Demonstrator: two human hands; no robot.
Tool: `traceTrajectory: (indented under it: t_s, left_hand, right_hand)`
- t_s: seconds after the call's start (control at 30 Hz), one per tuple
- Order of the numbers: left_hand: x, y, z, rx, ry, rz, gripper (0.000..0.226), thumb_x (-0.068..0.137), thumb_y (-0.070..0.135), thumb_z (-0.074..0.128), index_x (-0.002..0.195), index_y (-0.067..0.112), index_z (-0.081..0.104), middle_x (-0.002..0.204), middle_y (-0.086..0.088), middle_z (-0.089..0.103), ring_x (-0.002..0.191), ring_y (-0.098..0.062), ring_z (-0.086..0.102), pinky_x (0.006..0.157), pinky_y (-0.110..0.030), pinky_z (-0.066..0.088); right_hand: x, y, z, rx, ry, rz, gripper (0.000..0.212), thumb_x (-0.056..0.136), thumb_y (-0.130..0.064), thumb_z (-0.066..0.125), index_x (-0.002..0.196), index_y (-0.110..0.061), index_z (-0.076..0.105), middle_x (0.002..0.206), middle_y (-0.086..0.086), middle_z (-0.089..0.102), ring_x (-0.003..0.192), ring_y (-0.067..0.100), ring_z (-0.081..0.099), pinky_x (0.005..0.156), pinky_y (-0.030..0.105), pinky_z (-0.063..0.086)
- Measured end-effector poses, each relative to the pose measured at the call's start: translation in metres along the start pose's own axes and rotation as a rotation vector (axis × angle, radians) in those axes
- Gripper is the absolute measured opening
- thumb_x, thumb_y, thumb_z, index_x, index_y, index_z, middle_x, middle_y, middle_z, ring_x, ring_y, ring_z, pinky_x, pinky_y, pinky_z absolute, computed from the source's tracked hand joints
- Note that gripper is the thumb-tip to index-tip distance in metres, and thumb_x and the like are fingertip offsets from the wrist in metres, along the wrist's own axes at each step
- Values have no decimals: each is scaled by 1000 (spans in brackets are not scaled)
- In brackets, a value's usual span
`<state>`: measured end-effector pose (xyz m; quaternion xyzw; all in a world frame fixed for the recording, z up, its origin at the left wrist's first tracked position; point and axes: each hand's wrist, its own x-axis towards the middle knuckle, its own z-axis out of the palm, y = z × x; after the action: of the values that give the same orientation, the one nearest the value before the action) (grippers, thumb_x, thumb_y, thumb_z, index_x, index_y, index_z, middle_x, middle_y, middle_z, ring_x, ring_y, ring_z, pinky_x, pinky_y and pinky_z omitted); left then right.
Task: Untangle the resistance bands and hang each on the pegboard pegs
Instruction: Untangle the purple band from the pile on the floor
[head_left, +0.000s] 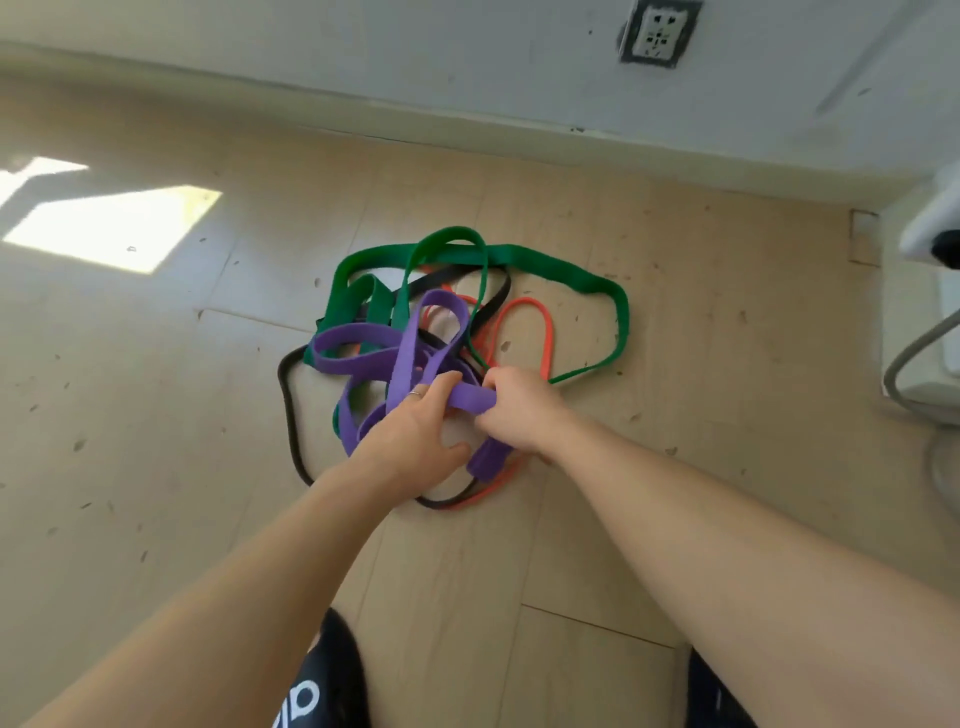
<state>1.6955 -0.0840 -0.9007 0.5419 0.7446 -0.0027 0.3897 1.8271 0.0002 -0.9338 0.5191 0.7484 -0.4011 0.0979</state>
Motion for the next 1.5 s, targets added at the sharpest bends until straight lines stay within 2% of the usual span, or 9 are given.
traceTrajectory:
  t_s: [0.23, 0.33, 0.5, 0.63, 0.77, 0.97, 1.2, 1.37, 1.5]
  left_hand:
    - [-66, 31, -60, -137, 118, 150, 98, 79, 42, 78, 157, 35, 20, 148, -2, 49, 133, -26, 52, 108, -45, 46]
    - [-103, 50, -82, -217, 160, 235, 77, 80, 32, 80, 144, 31, 38, 123, 4, 62, 113, -18, 62, 92, -35, 50]
    - [-155, 77, -110, -438, 222, 369, 47, 79, 30, 74, 122, 33, 55, 107, -3, 71, 102, -23, 71, 95, -49, 57]
    - [-183, 93, -112, -611, 160, 499, 41, 89, 2, 72, 125, 10, 55, 104, -5, 74, 99, -11, 73, 88, -30, 61]
    - [-193, 95, -110, -437, 138, 553, 27, 89, 11, 74, 113, 13, 61, 95, 1, 75, 90, -13, 74, 82, -30, 60]
    - [-191, 100, -112, -428, 118, 622, 55, 82, 24, 83, 127, 33, 52, 104, 1, 73, 99, -26, 72, 93, -50, 58]
    - [-191, 103, -115, -248, 158, 570, 44, 82, 40, 80, 120, 30, 61, 101, 4, 73, 95, -17, 72, 92, -45, 58]
    - [-191, 88, -129, -171, 266, 519, 30, 75, 36, 73, 99, 20, 63, 91, -6, 69, 89, -31, 69, 85, -56, 57]
    - [-191, 79, -134, -41, 322, 507, 28, 81, 40, 75, 93, 24, 56, 79, 1, 59, 72, -14, 59, 76, -36, 56]
  right_hand:
    - [-84, -69, -78, 218, 61, -153, 13, 71, -13, 75, 69, -15, 62, 65, 2, 58, 65, 21, 53, 59, 33, 43]
    - [-134, -95, -106, 259, 59, -231, 18, 66, -20, 76, 77, -9, 67, 70, 4, 62, 65, 19, 55, 64, 34, 47]
    - [-200, -115, -143, 481, 121, -362, 12, 83, -14, 77, 84, -9, 66, 76, 5, 65, 69, 16, 60, 63, 28, 47]
    - [-232, -117, -148, 656, 110, -407, 9, 88, -10, 72, 81, -12, 66, 73, 1, 69, 71, 15, 67, 67, 25, 51]
    - [-244, -115, -132, 821, 124, -350, 18, 84, -21, 73, 83, -6, 62, 77, 14, 59, 73, 26, 55, 69, 36, 42]
    - [-259, -112, -142, 1188, 173, -368, 38, 91, -3, 65, 63, -16, 43, 68, 7, 45, 53, 16, 45, 60, 32, 40]
    - [-262, -109, -157, 1180, 135, -449, 29, 84, -1, 65, 65, -15, 48, 68, 5, 50, 58, 16, 48, 59, 30, 42]
    - [-255, -109, -173, 1246, 166, -392, 20, 89, -1, 61, 73, -14, 61, 71, 2, 57, 62, 13, 57, 70, 31, 55]
    - [-256, -111, -177, 1279, 172, -375, 18, 90, 0, 62, 76, -12, 62, 70, 2, 58, 61, 12, 56, 61, 24, 57]
